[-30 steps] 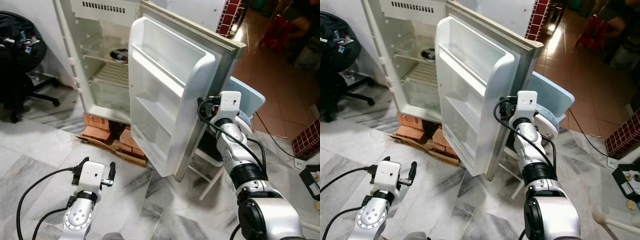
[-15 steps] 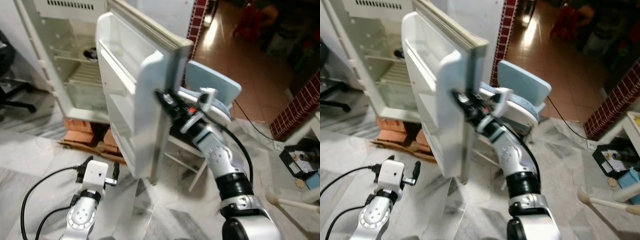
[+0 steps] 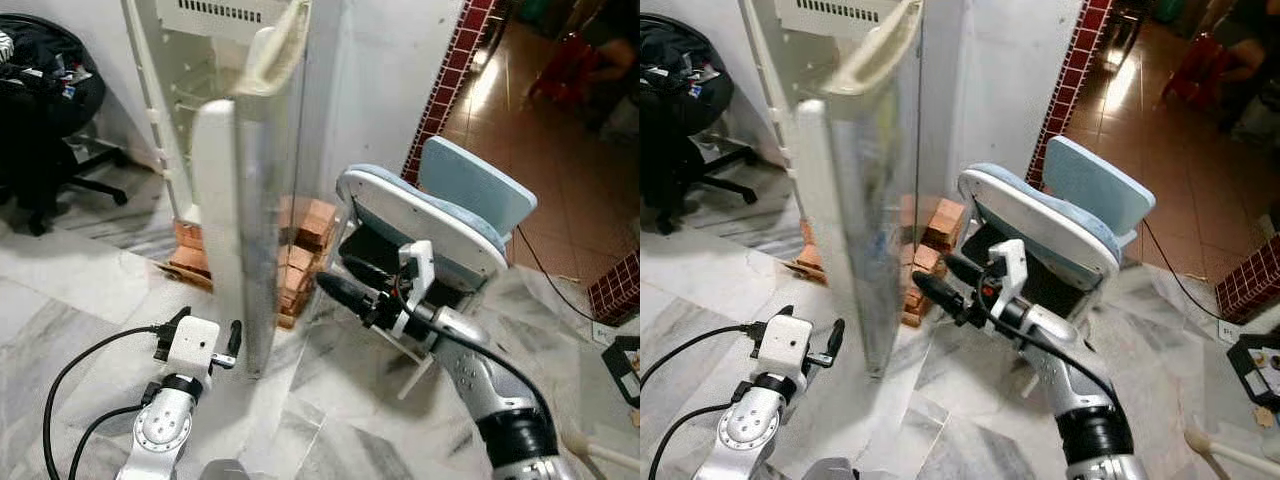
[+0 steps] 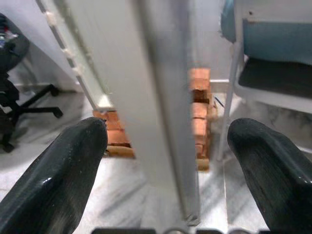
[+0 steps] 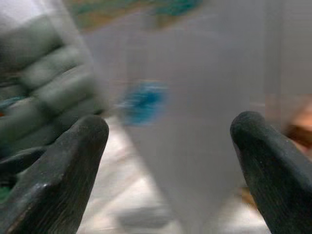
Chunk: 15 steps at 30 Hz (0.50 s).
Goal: Restocking fridge
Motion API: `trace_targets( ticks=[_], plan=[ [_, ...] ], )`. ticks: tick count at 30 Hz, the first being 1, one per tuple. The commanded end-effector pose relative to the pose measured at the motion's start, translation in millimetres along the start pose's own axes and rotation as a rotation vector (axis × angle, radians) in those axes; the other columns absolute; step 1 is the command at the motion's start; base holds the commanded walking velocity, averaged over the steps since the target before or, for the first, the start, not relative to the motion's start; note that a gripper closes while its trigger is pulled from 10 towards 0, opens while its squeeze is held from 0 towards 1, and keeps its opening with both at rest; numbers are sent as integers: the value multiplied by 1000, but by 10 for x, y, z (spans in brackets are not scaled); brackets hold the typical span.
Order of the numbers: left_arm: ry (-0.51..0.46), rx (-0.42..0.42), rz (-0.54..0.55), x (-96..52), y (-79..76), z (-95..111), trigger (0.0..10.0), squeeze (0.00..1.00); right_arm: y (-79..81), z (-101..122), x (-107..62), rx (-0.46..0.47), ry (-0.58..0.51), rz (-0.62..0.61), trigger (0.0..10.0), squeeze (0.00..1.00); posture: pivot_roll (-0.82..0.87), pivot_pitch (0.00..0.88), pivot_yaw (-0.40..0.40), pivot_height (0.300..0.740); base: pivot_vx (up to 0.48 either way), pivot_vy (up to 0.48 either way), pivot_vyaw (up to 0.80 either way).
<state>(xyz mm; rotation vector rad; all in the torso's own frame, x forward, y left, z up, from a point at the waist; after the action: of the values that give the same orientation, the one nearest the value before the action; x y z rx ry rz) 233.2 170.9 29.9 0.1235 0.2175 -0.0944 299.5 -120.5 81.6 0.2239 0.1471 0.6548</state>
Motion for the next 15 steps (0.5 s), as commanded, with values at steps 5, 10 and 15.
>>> trace_targets(
  ticks=[5, 10, 15],
  plan=[
    [-12, 18, 26, 34, 83, 97, 10000, 0, -283, 38, -227, -92, -59, -357, 10000, 0, 111, 0, -64, 740, 0, 0, 0],
    [-25, 16, 21, 41, 78, 120, 10000, 0, -282, -16, -314, -126, -50, -418, 10000, 0, 92, 0, -63, 740, 0, 0, 0],
    [-25, 11, 6, 73, 43, 119, 10000, 0, -214, -98, -362, -164, -30, -437, 10000, 0, 77, 0, -62, 740, 0, 479, -175]
  ],
)
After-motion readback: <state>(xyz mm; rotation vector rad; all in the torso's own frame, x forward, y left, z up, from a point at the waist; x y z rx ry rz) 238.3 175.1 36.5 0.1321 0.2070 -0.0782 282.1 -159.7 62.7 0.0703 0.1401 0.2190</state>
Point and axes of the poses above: a point about 5 cm out from each wrist's last joint towards the gripper, its own x axis pointing out of the wrist towards the gripper, its own z axis along the axis of the wrist's last joint, y = z × x, the point moved 1 cm from there along x, pointing out of the wrist towards the gripper, and after that the axes turned 9 degrees about -x, right-handed, at the moved point
